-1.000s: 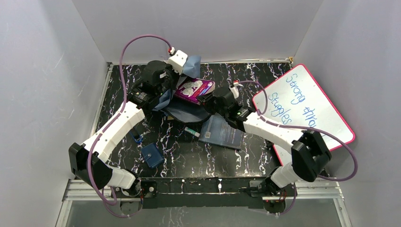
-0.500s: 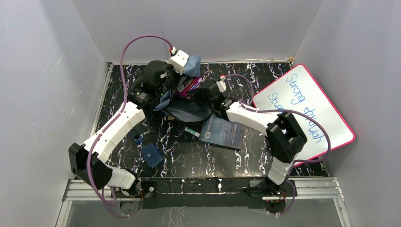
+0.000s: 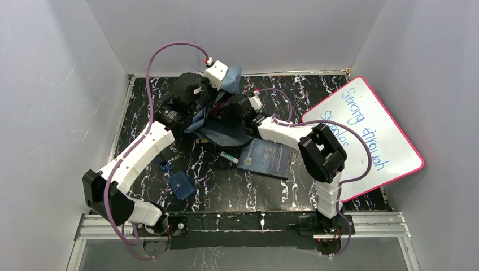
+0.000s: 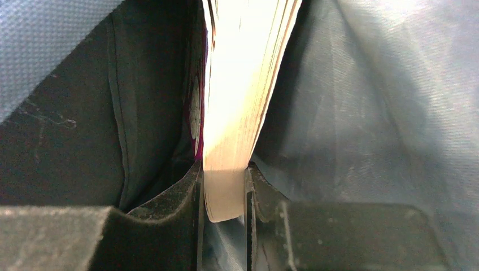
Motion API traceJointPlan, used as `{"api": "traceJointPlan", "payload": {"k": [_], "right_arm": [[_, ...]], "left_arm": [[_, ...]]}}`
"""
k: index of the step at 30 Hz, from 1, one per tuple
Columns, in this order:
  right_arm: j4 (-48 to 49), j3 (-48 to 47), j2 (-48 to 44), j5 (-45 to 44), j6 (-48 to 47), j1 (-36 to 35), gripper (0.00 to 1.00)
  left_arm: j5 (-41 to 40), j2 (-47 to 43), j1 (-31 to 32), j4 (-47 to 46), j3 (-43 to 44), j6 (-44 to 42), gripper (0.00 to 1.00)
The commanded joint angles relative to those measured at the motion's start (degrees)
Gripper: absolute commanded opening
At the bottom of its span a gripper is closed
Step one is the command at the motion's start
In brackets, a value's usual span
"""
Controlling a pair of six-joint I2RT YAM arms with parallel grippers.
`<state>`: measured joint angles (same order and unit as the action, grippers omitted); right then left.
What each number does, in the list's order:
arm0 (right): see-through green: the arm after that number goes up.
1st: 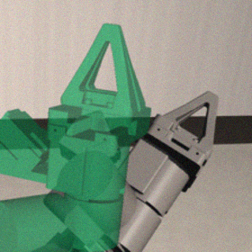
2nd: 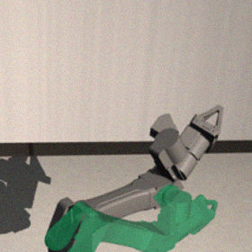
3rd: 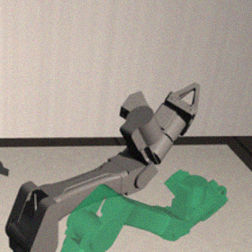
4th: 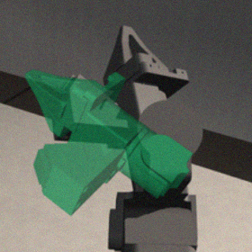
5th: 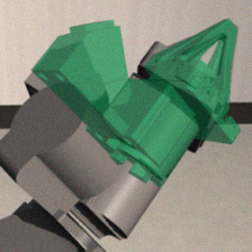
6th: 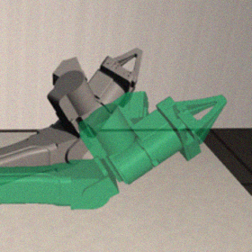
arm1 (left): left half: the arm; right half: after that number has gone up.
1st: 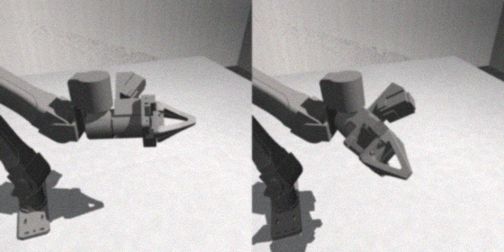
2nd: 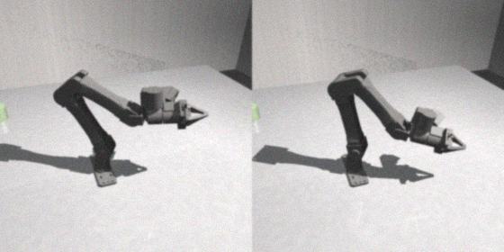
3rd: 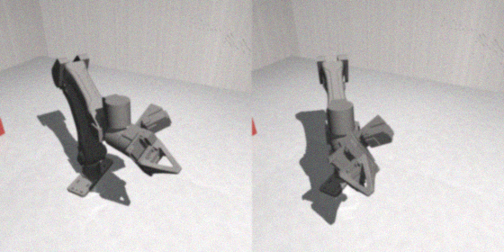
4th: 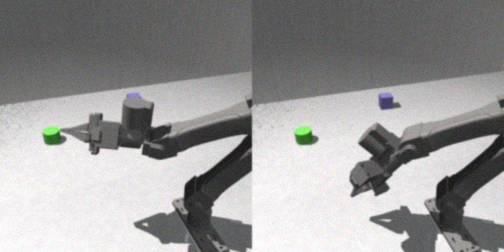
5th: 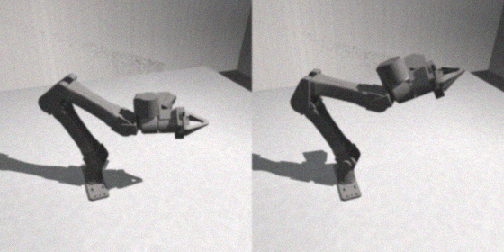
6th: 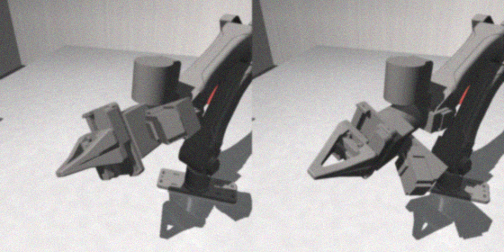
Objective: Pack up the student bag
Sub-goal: Place the book in the student bag.
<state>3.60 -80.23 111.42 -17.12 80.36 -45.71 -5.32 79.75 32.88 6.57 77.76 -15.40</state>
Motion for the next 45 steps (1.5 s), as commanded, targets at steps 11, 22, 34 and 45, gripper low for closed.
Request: {"api": "traceJointPlan", "payload": {"k": [11,22,34,45], "right_arm": [[15.0,-2.37,-0.57,5.84,-9.37,0.33,0.22],[17.8,0.51,-1.44,15.1,-9.08,0.3,0.51],[19.69,8.18,-8.99,18.49,-14.88,0.32,0.53],[3.1,24.39,-33.87,2.47,-36.54,0.29,0.55]], "left_arm": [[-0.01,-0.03,0.93,-2.12,2.74,-0.44,0.0],[0.04,0.34,0.95,-2.17,2.75,-0.24,0.0],[-2.52,-0.11,0.95,-2.17,2.32,-1.19,0.0],[-9.72,0.51,0.97,-2.26,3.37,-1.04,0.0]]}}
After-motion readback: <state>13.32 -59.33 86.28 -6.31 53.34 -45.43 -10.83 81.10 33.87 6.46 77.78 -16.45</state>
